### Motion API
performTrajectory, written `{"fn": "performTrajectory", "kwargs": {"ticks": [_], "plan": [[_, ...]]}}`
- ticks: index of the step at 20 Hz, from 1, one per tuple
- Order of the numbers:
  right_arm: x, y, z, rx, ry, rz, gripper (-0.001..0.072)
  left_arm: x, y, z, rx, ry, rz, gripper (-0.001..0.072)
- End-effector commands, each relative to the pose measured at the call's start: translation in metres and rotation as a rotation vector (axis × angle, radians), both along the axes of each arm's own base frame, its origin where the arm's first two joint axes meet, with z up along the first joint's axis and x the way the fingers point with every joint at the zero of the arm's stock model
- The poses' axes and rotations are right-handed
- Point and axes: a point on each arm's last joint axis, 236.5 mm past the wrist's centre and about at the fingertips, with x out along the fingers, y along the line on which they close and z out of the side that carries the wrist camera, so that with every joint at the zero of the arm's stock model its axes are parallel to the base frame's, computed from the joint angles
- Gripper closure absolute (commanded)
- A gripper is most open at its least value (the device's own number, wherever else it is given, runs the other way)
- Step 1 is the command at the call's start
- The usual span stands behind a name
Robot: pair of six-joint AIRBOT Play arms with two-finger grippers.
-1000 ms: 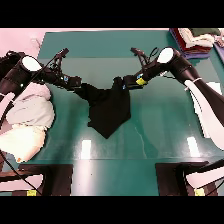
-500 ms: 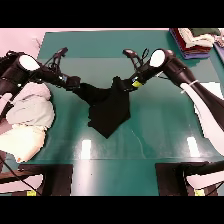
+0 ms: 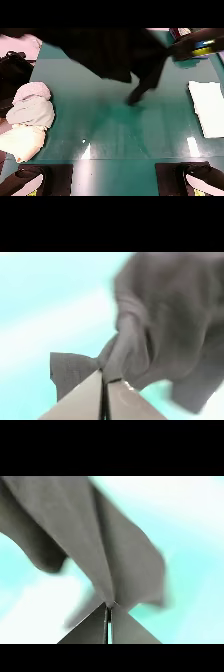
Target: Fold the shirts.
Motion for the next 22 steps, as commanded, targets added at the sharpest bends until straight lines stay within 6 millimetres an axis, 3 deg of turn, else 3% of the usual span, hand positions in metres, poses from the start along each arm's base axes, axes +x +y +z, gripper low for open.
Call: {"fn": "performTrajectory", "kwargs": {"ticks": [1, 4, 6, 8, 10, 14, 16, 18, 19, 20, 21, 22], "plan": [[-0.046, -0.039, 0.058, 0.016, -0.138, -0.072, 0.0693, -0.085, 0.019, 0.093, -0.032, -0.273, 0.027, 0.0685], [-0.055, -0.047, 0.053, 0.021, -0.129, -0.092, 0.0693, -0.090, 0.019, 0.092, -0.023, -0.262, 0.023, 0.0684], [-0.050, -0.044, 0.028, 0.031, -0.054, -0.108, 0.0693, -0.073, 0.015, 0.074, -0.012, -0.187, 0.019, 0.0685], [-0.039, -0.031, -0.014, 0.007, 0.062, -0.083, 0.0693, -0.041, 0.009, 0.041, 0.020, -0.074, 0.008, 0.0684], [-0.030, -0.012, -0.065, -0.030, 0.198, -0.044, 0.0693, -0.006, 0.002, -0.009, 0.056, 0.075, -0.005, 0.0684], [-0.006, 0.016, -0.170, -0.114, 0.430, 0.001, 0.0692, 0.061, -0.007, -0.145, 0.121, 0.418, -0.019, 0.0684], [0.009, 0.021, -0.204, -0.128, 0.479, -0.007, 0.0692, 0.084, -0.008, -0.208, 0.159, 0.542, -0.023, 0.0683], [0.030, 0.024, -0.222, -0.118, 0.475, -0.024, 0.0651, 0.108, -0.002, -0.249, 0.184, 0.606, 0.019, 0.0682], [0.037, 0.021, -0.227, -0.113, 0.475, -0.040, 0.0399, 0.119, 0.003, -0.258, 0.181, 0.615, 0.058, 0.0593], [0.040, 0.015, -0.230, -0.104, 0.486, -0.057, 0.0287, 0.127, 0.008, -0.258, 0.171, 0.603, 0.096, 0.0213], [0.042, 0.009, -0.229, -0.081, 0.497, -0.075, 0.0287, 0.135, 0.015, -0.253, 0.140, 0.588, 0.135, 0.0065], [0.040, 0.002, -0.224, -0.047, 0.507, -0.086, 0.0288, 0.137, 0.022, -0.247, 0.109, 0.591, 0.157, 0.0064]]}}
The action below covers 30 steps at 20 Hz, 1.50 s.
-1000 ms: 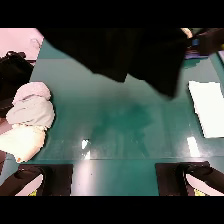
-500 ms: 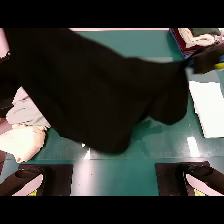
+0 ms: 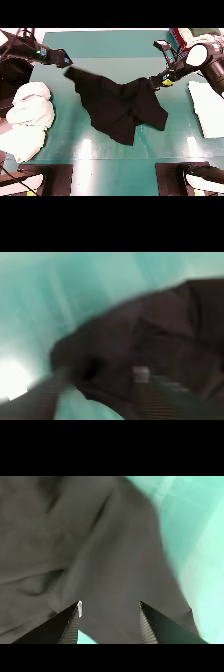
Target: Fold the shirts.
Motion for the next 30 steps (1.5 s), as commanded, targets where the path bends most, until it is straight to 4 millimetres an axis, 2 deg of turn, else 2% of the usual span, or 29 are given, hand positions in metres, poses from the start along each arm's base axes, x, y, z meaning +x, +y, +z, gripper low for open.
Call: {"fn": "performTrajectory", "kwargs": {"ticks": [1, 2, 3, 5, 9, 10, 13, 15, 17, 19, 22, 24, 25, 26, 27, 28, 30], "plan": [[0.004, -0.013, -0.002, 0.073, 0.033, -0.044, 0.0333, 0.015, 0.023, -0.012, -0.037, 0.042, 0.116, 0.0064], [-0.003, -0.020, 0.007, 0.101, 0.042, -0.050, 0.0350, 0.004, 0.027, -0.016, -0.046, 0.093, 0.111, 0.0064], [-0.009, -0.024, 0.016, 0.124, 0.044, -0.051, 0.0350, -0.013, 0.026, -0.027, -0.048, 0.168, 0.091, 0.0064], [-0.015, -0.030, 0.035, 0.151, 0.007, -0.057, 0.0350, -0.045, 0.016, -0.068, -0.050, 0.306, 0.060, 0.0064], [-0.022, -0.031, 0.065, 0.172, -0.081, -0.059, 0.0350, -0.116, -0.025, -0.169, -0.122, 0.527, 0.084, 0.0064], [-0.021, -0.031, 0.069, 0.175, -0.098, -0.059, 0.0350, -0.135, -0.038, -0.188, -0.151, 0.572, 0.077, 0.0064], [-0.022, -0.031, 0.072, 0.176, -0.106, -0.060, 0.0350, -0.183, -0.079, -0.231, -0.237, 0.687, 0.072, 0.0064], [-0.021, -0.031, 0.069, 0.176, -0.099, -0.060, 0.0350, -0.200, -0.099, -0.245, -0.262, 0.705, 0.070, 0.0064], [-0.021, -0.031, 0.069, 0.176, -0.100, -0.060, 0.0350, -0.202, -0.113, -0.252, -0.276, 0.678, 0.099, 0.0064], [-0.022, -0.031, 0.069, 0.175, -0.096, -0.059, 0.0350, -0.196, -0.124, -0.255, -0.298, 0.642, 0.135, 0.0064], [-0.022, -0.029, 0.070, 0.182, -0.095, -0.057, 0.0350, -0.201, -0.135, -0.265, -0.291, 0.659, 0.135, 0.0064], [-0.022, -0.029, 0.070, 0.182, -0.094, -0.057, 0.0350, -0.188, -0.137, -0.263, -0.324, 0.618, 0.167, 0.0064], [-0.024, -0.029, 0.069, 0.180, -0.088, -0.056, 0.0350, -0.178, -0.137, -0.259, -0.339, 0.586, 0.181, 0.0142], [-0.026, -0.029, 0.068, 0.178, -0.080, -0.053, 0.0350, -0.171, -0.135, -0.257, -0.350, 0.563, 0.195, 0.0323], [-0.029, -0.030, 0.067, 0.175, -0.068, -0.050, 0.0350, -0.163, -0.132, -0.254, -0.358, 0.551, 0.210, 0.0594], [-0.031, -0.030, 0.066, 0.173, -0.057, -0.047, 0.0350, -0.153, -0.124, -0.251, -0.362, 0.535, 0.229, 0.0683], [-0.035, -0.030, 0.066, 0.169, -0.047, -0.043, 0.0350, -0.123, -0.094, -0.236, -0.373, 0.501, 0.280, 0.0684]]}}
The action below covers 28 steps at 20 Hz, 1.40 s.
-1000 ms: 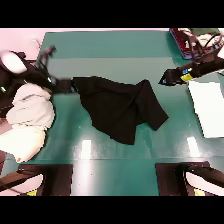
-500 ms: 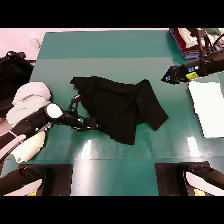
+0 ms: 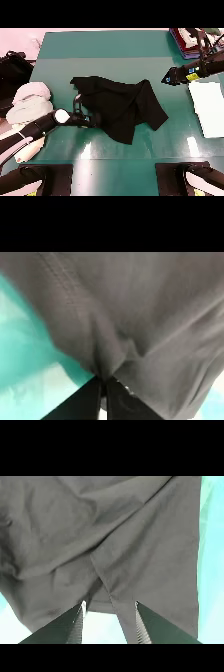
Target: Fold the shirts.
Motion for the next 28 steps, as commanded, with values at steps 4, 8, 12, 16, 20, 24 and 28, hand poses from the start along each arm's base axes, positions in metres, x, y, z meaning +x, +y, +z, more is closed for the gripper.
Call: {"fn": "performTrajectory", "kwargs": {"ticks": [4, 8, 12, 16, 20, 24, 28], "plan": [[-0.010, -0.001, 0.005, -0.006, 0.004, 0.008, 0.0350, 0.105, 0.128, 0.076, 0.127, -0.222, 0.183, 0.0684], [-0.010, -0.001, 0.007, -0.005, -0.002, 0.008, 0.0350, 0.101, 0.180, 0.088, 0.185, -0.174, 0.167, 0.0184], [-0.010, -0.001, 0.007, -0.004, -0.003, 0.007, 0.0350, 0.050, 0.181, 0.040, 0.206, 0.000, 0.050, 0.0104], [-0.010, -0.001, 0.007, -0.003, -0.005, 0.007, 0.0350, 0.038, 0.158, 0.006, 0.076, 0.009, 0.099, 0.0104], [-0.008, -0.001, 0.008, 0.000, -0.011, 0.004, 0.0350, 0.043, 0.128, 0.001, 0.037, -0.058, 0.075, 0.0104], [-0.009, -0.001, 0.008, 0.000, -0.006, 0.004, 0.0350, 0.049, 0.102, -0.014, 0.034, -0.042, 0.110, 0.0105], [-0.009, -0.001, 0.008, 0.002, -0.006, 0.001, 0.0350, 0.057, 0.082, -0.018, -0.023, -0.029, 0.164, 0.0105]]}}
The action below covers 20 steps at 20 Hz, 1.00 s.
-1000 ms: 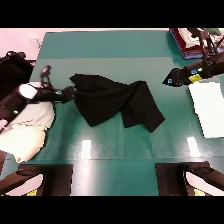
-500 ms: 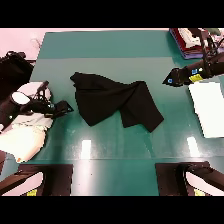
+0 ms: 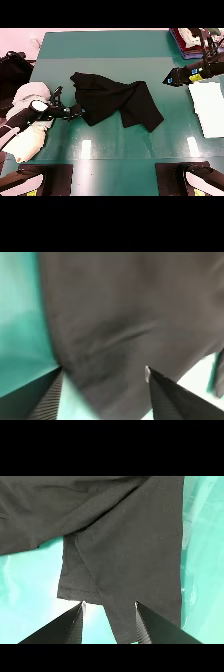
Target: Fold the shirts.
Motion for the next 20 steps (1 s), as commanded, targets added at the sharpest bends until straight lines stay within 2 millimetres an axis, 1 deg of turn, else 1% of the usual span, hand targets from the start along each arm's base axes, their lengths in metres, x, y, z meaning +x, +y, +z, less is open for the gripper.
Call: {"fn": "performTrajectory", "kwargs": {"ticks": [1, 2, 3, 4, 5, 6, 7, 8, 9, 10, 11, 12, 13, 14, 16, 17, 19, 20], "plan": [[-0.001, 0.000, 0.000, 0.001, 0.003, -0.003, 0.0350, 0.010, -0.014, -0.004, -0.032, -0.009, 0.059, 0.0106], [-0.002, 0.000, -0.001, 0.000, 0.007, -0.001, 0.0350, 0.013, -0.014, -0.001, -0.036, -0.014, 0.063, 0.0240], [-0.004, -0.004, -0.003, -0.010, 0.021, -0.003, 0.0350, 0.018, -0.012, 0.004, -0.040, -0.027, 0.069, 0.0491], [-0.008, -0.011, -0.007, -0.018, 0.049, -0.014, 0.0350, 0.024, -0.010, 0.012, -0.045, -0.043, 0.071, 0.0667], [-0.013, -0.019, -0.015, -0.023, 0.077, -0.031, 0.0350, 0.030, -0.011, 0.022, -0.055, -0.061, 0.064, 0.0683], [-0.020, -0.032, -0.027, -0.024, 0.104, -0.067, 0.0350, 0.036, -0.014, 0.035, -0.062, -0.090, 0.037, 0.0683], [-0.030, -0.049, -0.045, -0.021, 0.148, -0.122, 0.0350, 0.039, -0.017, 0.048, -0.058, -0.122, -0.010, 0.0683], [-0.042, -0.065, -0.066, -0.015, 0.199, -0.180, 0.0350, 0.041, -0.021, 0.059, -0.049, -0.148, -0.055, 0.0684], [-0.059, -0.082, -0.093, -0.002, 0.263, -0.251, 0.0348, 0.043, -0.023, 0.069, -0.044, -0.166, -0.084, 0.0684], [-0.078, -0.092, -0.122, 0.035, 0.339, -0.317, 0.0323, 0.044, -0.026, 0.076, -0.044, -0.177, -0.104, 0.0683], [-0.095, -0.093, -0.147, 0.095, 0.408, -0.367, 0.0237, 0.046, -0.027, 0.082, -0.048, -0.188, -0.112, 0.0683], [-0.109, -0.085, -0.171, 0.186, 0.470, -0.399, 0.0218, 0.048, -0.028, 0.086, -0.048, -0.198, -0.115, 0.0684], [-0.118, -0.072, -0.188, 0.276, 0.512, -0.418, 0.0219, 0.049, -0.028, 0.087, -0.048, -0.202, -0.114, 0.0683], [-0.124, -0.059, -0.203, 0.351, 0.532, -0.434, 0.0222, 0.049, -0.028, 0.086, -0.047, -0.201, -0.116, 0.0683], [-0.127, -0.039, -0.224, 0.420, 0.536, -0.460, 0.0232, 0.046, -0.029, 0.086, -0.050, -0.193, -0.125, 0.0683], [-0.125, -0.032, -0.230, 0.434, 0.525, -0.466, 0.0232, 0.046, -0.029, 0.086, -0.050, -0.192, -0.129, 0.0683], [-0.116, -0.014, -0.233, 0.448, 0.480, -0.451, 0.0233, 0.045, -0.030, 0.086, -0.050, -0.190, -0.131, 0.0683], [-0.111, -0.007, -0.233, 0.437, 0.455, -0.437, 0.0254, 0.045, -0.030, 0.086, -0.050, -0.190, -0.131, 0.0683]]}}
